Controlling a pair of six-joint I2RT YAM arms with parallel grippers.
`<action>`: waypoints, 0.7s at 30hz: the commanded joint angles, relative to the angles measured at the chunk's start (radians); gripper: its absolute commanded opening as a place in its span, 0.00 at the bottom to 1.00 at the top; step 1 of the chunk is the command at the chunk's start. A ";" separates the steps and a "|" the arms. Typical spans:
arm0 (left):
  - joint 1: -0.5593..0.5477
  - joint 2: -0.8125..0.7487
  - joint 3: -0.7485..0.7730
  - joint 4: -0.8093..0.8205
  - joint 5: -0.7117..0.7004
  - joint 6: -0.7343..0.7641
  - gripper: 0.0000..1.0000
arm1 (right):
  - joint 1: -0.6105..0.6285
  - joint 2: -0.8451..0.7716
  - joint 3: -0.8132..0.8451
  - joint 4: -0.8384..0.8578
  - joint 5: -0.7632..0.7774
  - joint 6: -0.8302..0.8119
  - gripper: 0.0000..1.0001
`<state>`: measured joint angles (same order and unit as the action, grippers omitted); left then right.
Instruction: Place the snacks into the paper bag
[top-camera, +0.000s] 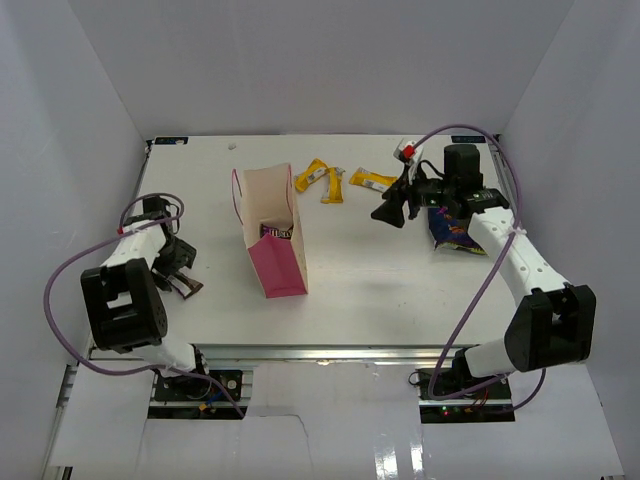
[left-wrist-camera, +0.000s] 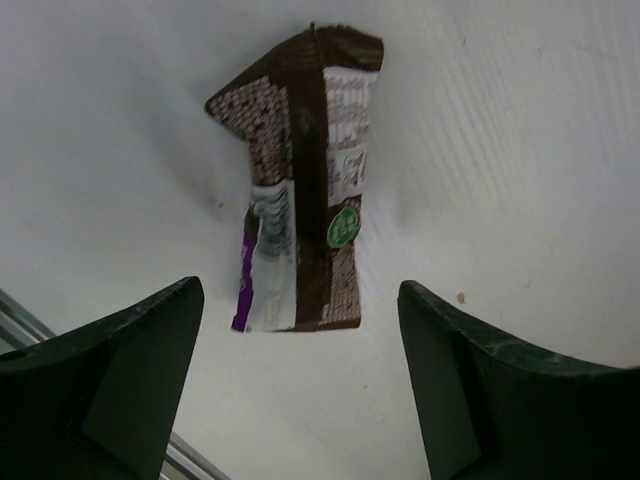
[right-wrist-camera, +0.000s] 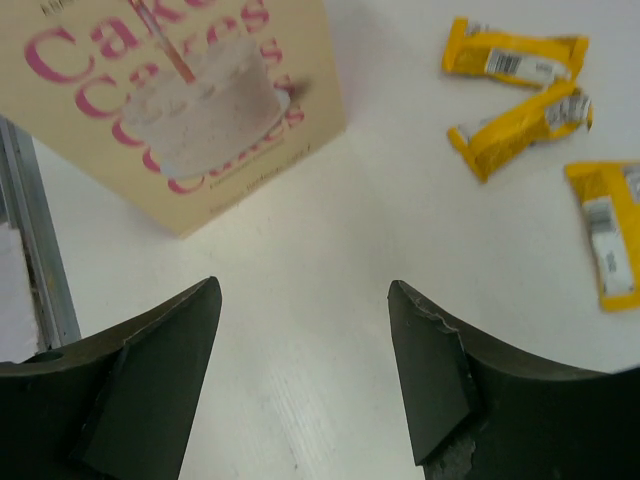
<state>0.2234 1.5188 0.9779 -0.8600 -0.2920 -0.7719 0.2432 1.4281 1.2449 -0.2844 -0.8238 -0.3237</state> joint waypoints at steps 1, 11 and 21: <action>0.025 0.087 0.062 0.070 0.054 0.083 0.85 | -0.047 -0.089 -0.085 -0.016 -0.037 -0.078 0.74; 0.030 0.035 0.016 0.098 0.086 0.091 0.36 | -0.146 -0.115 -0.162 -0.013 -0.072 -0.080 0.74; -0.024 -0.340 0.175 0.182 0.350 0.143 0.17 | -0.174 -0.067 -0.104 -0.016 -0.084 -0.077 0.74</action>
<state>0.2344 1.2972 1.0462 -0.7750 -0.0792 -0.6586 0.0792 1.3453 1.0863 -0.3199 -0.8814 -0.3943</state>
